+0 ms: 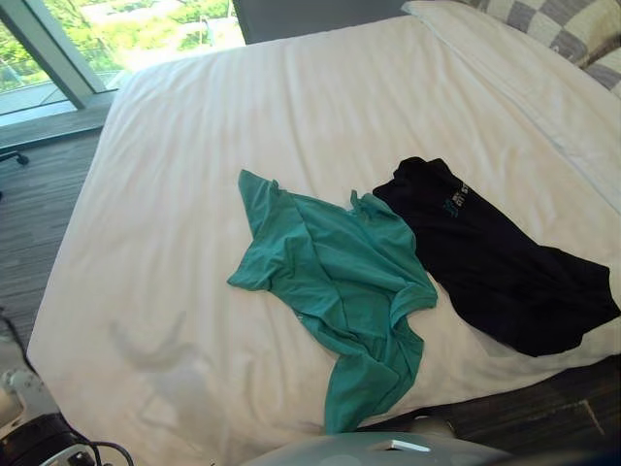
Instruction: Tidy the bed and pick cloth on bed and put in laundry
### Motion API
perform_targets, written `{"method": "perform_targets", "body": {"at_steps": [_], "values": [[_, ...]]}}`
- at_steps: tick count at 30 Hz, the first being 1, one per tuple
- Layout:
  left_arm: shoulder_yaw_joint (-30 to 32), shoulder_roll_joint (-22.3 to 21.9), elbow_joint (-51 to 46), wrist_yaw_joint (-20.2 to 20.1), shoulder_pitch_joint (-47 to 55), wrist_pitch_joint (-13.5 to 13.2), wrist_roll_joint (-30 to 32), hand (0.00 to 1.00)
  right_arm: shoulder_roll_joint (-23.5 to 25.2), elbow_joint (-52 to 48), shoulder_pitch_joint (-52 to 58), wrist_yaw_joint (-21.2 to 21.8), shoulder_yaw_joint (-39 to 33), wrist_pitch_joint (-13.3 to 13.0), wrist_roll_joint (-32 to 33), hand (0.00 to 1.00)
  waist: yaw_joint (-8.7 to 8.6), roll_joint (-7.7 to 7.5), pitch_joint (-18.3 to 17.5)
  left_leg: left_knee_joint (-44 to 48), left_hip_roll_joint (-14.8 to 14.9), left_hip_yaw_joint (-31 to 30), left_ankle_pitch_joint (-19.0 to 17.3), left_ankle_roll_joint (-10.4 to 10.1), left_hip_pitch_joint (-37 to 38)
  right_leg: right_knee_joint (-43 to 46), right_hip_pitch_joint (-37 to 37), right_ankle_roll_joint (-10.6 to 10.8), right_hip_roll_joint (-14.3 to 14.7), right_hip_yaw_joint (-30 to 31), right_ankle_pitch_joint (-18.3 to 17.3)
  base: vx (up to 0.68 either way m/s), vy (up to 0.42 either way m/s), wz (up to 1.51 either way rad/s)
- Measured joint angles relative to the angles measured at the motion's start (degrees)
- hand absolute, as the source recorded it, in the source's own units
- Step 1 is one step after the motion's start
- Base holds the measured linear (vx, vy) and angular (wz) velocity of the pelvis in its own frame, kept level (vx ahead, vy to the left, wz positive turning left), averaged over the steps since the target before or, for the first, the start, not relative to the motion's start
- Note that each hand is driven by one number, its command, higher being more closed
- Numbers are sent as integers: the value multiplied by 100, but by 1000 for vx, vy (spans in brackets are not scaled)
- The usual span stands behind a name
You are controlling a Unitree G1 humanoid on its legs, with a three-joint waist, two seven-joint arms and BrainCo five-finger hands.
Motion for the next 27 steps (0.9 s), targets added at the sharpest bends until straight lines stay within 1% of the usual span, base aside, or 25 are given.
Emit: {"method": "perform_targets", "body": {"at_steps": [1,3,4,6,8,9,10,11,12,13,14,15,17,18,19,21,22,24,27], "values": [[-215,-47,-160,-11,-43,-30,113,0,62,-24,-92,-33,37,2,-77,0,29,6,-5,69,-17,1,-99,-15,14,-76,6,4,-1,95,-3,61,37,-33],[-456,-85,-221,-39,-62,-37,390,0,68,-50,-103,-35,179,4,-254,0,50,-57,-9,71,-84,34,-147,-17,43,-307,12,32,-18,231,17,72,42,-39],[-599,-116,-220,-52,-62,-34,488,0,70,-64,-123,-31,221,5,-331,0,93,-83,8,74,-98,132,-147,-16,53,-427,21,126,-17,294,85,61,35,-34],[-875,-176,-221,-188,-62,-22,566,0,57,-109,-150,-22,220,6,-435,0,93,-108,41,106,-101,150,-147,-16,135,-591,159,163,-3,352,141,61,9,-21],[-1385,-373,-228,-391,-60,-16,756,0,1,-373,-148,12,365,4,-531,0,45,-113,60,368,-91,138,-146,-15,261,-854,448,166,-21,419,258,92,-16,-25],[-1523,-388,-232,-452,-61,-11,759,0,-12,-435,-150,37,451,6,-601,0,24,-128,70,492,-89,124,-146,-15,251,-904,505,163,-45,452,285,69,-14,16],[-1819,-386,-330,-614,-195,32,763,0,-20,-548,-265,80,613,7,-716,0,-121,-239,165,780,-87,-49,-230,21,-47,-943,535,132,-159,461,330,-26,32,33],[-2124,-412,-497,-721,-299,30,776,0,-81,-535,-335,91,724,12,-854,0,-122,-306,260,299,-267,-200,-495,-63,-30,-983,522,166,-220,554,350,-83,46,17],[-2418,-503,-701,-824,-292,34,859,0,-215,-546,-422,105,754,27,-937,0,-114,-112,266,-553,-431,-366,10,69,207,-1029,454,307,-133,609,433,-159,91,-54],[-2642,-576,-816,-922,-167,41,933,0,-239,-526,-557,144,869,70,-1029,0,-44,-98,293,-680,-443,-281,117,3,342,-1074,425,402,-75,736,491,-123,47,-73],[-3011,-813,-854,-1087,-86,161,1140,0,-211,-663,-536,201,951,91,-1150,0,-10,-89,287,-480,-449,-219,66,46,313,-1205,525,441,-120,659,647,-101,31,-52],[-3385,-1022,-854,-1256,-9,265,1350,0,-195,-855,-466,198,950,94,-1263,0,-15,-91,291,-325,-461,-214,-36,50,312,-1297,632,437,-159,598,680,-48,-17,-16],[-3681,-1159,-854,-1383,97,324,1527,0,-194,-1005,-433,200,950,104,-1358,0,-83,-90,295,-292,-495,-204,-52,56,290,-1335,632,434,-166,599,691,-47,-13,-4],[-3931,-1264,-849,-1485,174,412,1632,0,-195,-1075,-443,199,965,117,-1380,0,-149,-89,295,-270,-481,-199,-53,57,286,-1343,634,434,-158,606,691,-57,-32,-5],[-4055,-1321,-849,-1556,185,461,1678,0,-195,-1127,-432,205,980,126,-1434,0,-161,-80,295,-260,-466,-184,-57,51,292,-1345,634,434,-142,617,691,-83,-76,-10],[-4429,-1472,-834,-1780,186,536,2011,0,-202,-1296,-408,265,1091,174,-1810,0,-227,-76,297,-252,-402,-156,-73,28,307,-1354,627,430,-71,653,715,-83,-81,-12],[-4558,-1518,-820,-1864,187,583,2112,0,-202,-1397,-397,312,1150,197,-1948,0,-265,-74,296,-246,-371,-136,-81,16,307,-1361,616,441,-36,688,739,-90,-73,-21],[-4708,-1697,-633,-2054,186,656,2248,0,-210,-1671,-300,369,1340,237,-2228,0,-279,-80,299,-215,-321,-7,-93,-2,312,-1383,576,418,23,774,794,-92,-61,-26],[-4773,-1972,-113,-2267,242,898,2494,0,-209,-1906,-219,492,1530,257,-2266,0,-285,-84,300,-153,-285,172,-133,-47,364,-1458,573,378,67,911,860,-91,-58,-27]]}}
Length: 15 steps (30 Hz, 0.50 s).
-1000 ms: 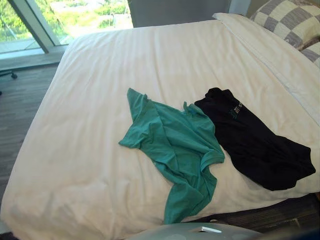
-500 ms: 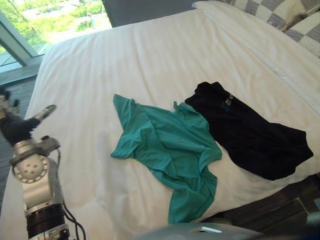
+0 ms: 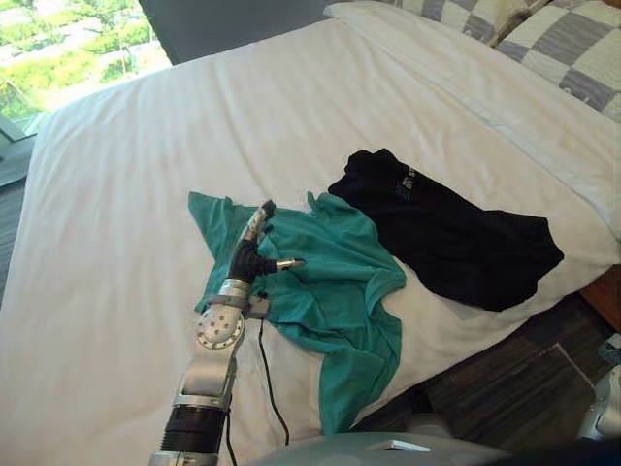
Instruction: Tidy the bed and pick cloth on bed and put in laundry
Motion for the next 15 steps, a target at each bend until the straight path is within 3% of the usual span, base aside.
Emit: {"method": "perform_targets", "body": {"at_steps": [6,11,12,15], "values": [[-145,-391,703,8,-22,251,760,0,232,-594,260,177,368,1,16,0,3,-11,7,43,64,148,-5,-12,33,-40,-18,-13,63,86,61,-47,-56,-13],[72,-556,2351,296,-632,423,1313,0,241,-1067,349,330,628,-22,27,0,11,-112,83,330,158,271,-25,-22,-295,252,-469,-19,72,123,66,-56,-56,-8],[131,-587,2469,359,-748,390,1360,100,237,-1122,343,335,659,-30,27,0,17,-117,102,367,181,285,-26,-21,-359,306,-549,-19,75,131,66,-94,-63,-6],[422,-620,3294,637,-1388,290,1412,100,236,-1302,151,372,727,-158,52,0,31,-176,232,643,282,368,-113,-3,-654,523,-886,-38,96,176,53,-99,-44,-18]]}}
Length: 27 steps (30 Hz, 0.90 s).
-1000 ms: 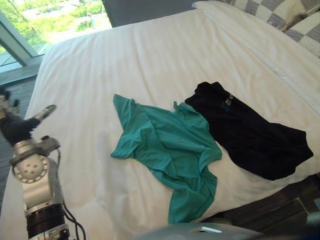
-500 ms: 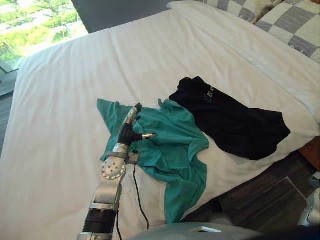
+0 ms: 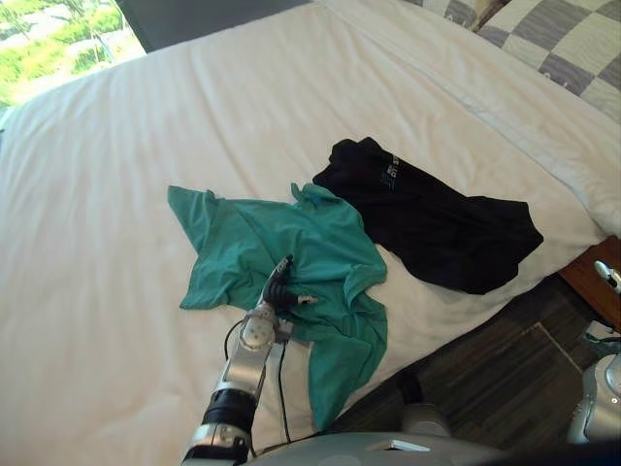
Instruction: Tidy the bed and pick cloth on bed and put in laundry
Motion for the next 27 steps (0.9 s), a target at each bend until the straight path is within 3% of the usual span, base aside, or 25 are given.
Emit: {"method": "perform_targets", "body": {"at_steps": [6,11,14,19,27], "values": [[567,194,527,148,-461,-140,135,100,-337,-34,-526,1,373,-122,450,0,122,106,47,305,131,493,-201,-69,-399,153,-694,-220,60,246,-20,-68,-20,-37],[435,411,525,91,-470,-348,89,100,-923,-35,-701,229,726,-176,492,0,144,99,64,253,164,388,-88,-39,-594,248,-876,-241,39,55,52,61,-17,9],[-126,756,216,-303,-294,-501,-586,100,-1192,32,-766,391,908,-174,394,0,224,64,169,147,153,194,27,-25,-583,372,-801,-224,-21,-375,41,74,-7,35],[-421,940,-728,-1038,401,-784,-1791,100,-1649,588,-1139,484,1189,-94,-198,0,303,-27,526,74,41,-246,115,21,-600,754,-690,-124,-256,-855,-229,34,17,53],[-469,960,-1387,-1481,1217,-845,-2887,100,-2376,1896,-1452,596,1584,238,-280,0,482,79,864,151,-10,-747,354,26,-854,1699,-723,-174,-630,-1612,-955,23,-40,52]]}}
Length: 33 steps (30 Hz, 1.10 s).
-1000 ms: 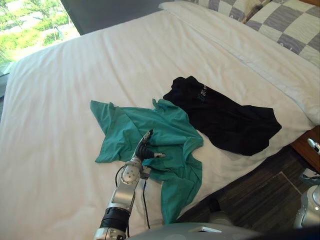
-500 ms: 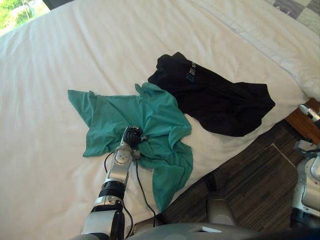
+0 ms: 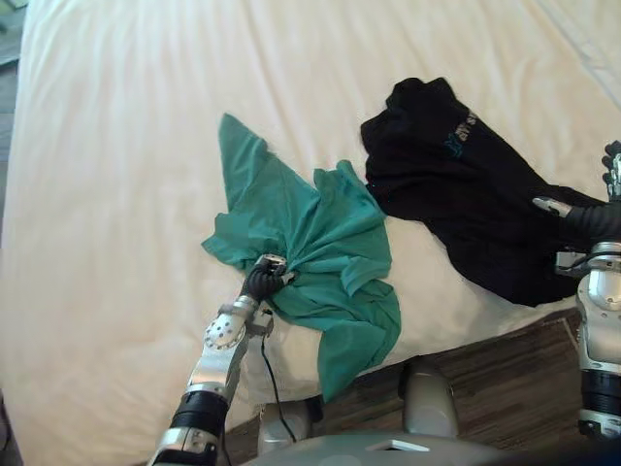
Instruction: Tidy the bed and pick cloth on bed and put in laundry
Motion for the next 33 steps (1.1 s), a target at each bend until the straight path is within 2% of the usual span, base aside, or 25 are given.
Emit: {"method": "perform_targets", "body": {"at_steps": [4,6,8,10,11,13,14,15,16,17,19,22,25,28,31,33], "values": [[335,-8,-21,-85,487,-133,-285,100,-339,720,-333,88,23,150,14,0,98,189,93,-1,34,25,144,11,-159,177,-170,-21,-31,-116,-99,15,-68,12],[763,-10,19,-156,786,-144,-287,100,-741,1253,-801,143,202,175,20,0,112,330,339,0,48,53,245,20,-202,209,-236,-55,-28,-140,-118,1,-56,-4],[1111,-13,191,-162,1001,-144,-287,100,-1009,1678,-1340,157,387,187,29,0,124,396,397,47,40,51,339,28,-416,363,-540,-64,-44,-106,-123,-30,-75,-7],[1376,-7,393,-160,1012,-151,-293,100,-1206,2082,-1854,151,510,194,43,0,126,416,524,324,33,-12,417,64,-733,621,-816,-179,-60,-106,-188,-52,-121,12],[1504,19,455,-154,1011,-151,-307,100,-1254,2269,-2087,118,576,192,73,100,125,421,562,660,117,-23,515,180,-1044,805,-995,-290,-71,-127,-252,-54,-114,32],[1584,151,518,-131,1005,-151,-307,100,-1320,2366,-2240,73,632,108,146,100,106,454,603,992,311,-5,812,399,-1478,878,-1162,-331,18,-175,-259,-49,-162,34],[1684,293,603,-119,982,-151,-307,100,-1318,2454,-2350,75,638,28,163,100,60,421,624,752,337,-15,1129,498,-1568,737,-1191,-401,88,-206,-231,-14,-160,25],[1722,364,687,-115,948,-151,-306,100,-1350,2529,-2444,96,631,14,240,100,23,357,657,863,351,12,1073,524,-1581,640,-1179,-481,81,-262,-242,-7,-146,13],[1795,475,920,-110,804,-151,-304,100,-1454,2728,-2689,210,662,-2,349,100,-22,376,701,1256,380,85,691,570,-1658,626,-1182,-554,114,-310,-283,-4,-140,4],[1778,491,1189,-116,649,-149,-271,100,-1549,2806,-2808,340,745,-3,374,100,-64,488,738,1494,383,214,495,581,-1661,692,-1172,-586,123,-376,-301,-17,-101,-2],[1746,565,1244,-127,629,-149,-271,100,-1530,2745,-2815,383,810,-59,375,100,-138,578,774,1500,388,328,466,630,-1650,821,-1181,-598,135,-459,-309,-22,-43,13],[1562,683,1290,-140,410,-149,-271,100,-1496,2891,-2664,385,725,-52,372,100,-142,586,767,1454,358,311,468,632,-1610,958,-1072,-599,63,-664,-310,-37,1,32],[1352,725,1289,-134,212,-149,-271,100,-1243,2921,-2304,376,499,37,364,100,-112,556,761,1084,249,313,425,569,-1220,953,-722,-595,22,-837,-327,-38,42,35],[1271,770,1287,-131,155,-149,-271,100,-747,2693,-1865,350,397,56,364,100,-99,376,674,837,148,312,323,425,-900,947,-456,-571,-34,-901,-503,-52,44,20],[1221,711,1296,-68,158,-130,-254,100,164,2125,-958,314,412,81,246,100,-86,212,461,533,129,304,139,266,-509,941,-120,-564,-27,-1083,-639,-37,15,23],[1207,637,1413,34,203,-101,-92,100,816,1919,-269,352,701,117,248,100,-35,-44,82,247,42,319,137,222,-240,804,129,-553,-17,-1144,-711,-19,-2,12]]}}
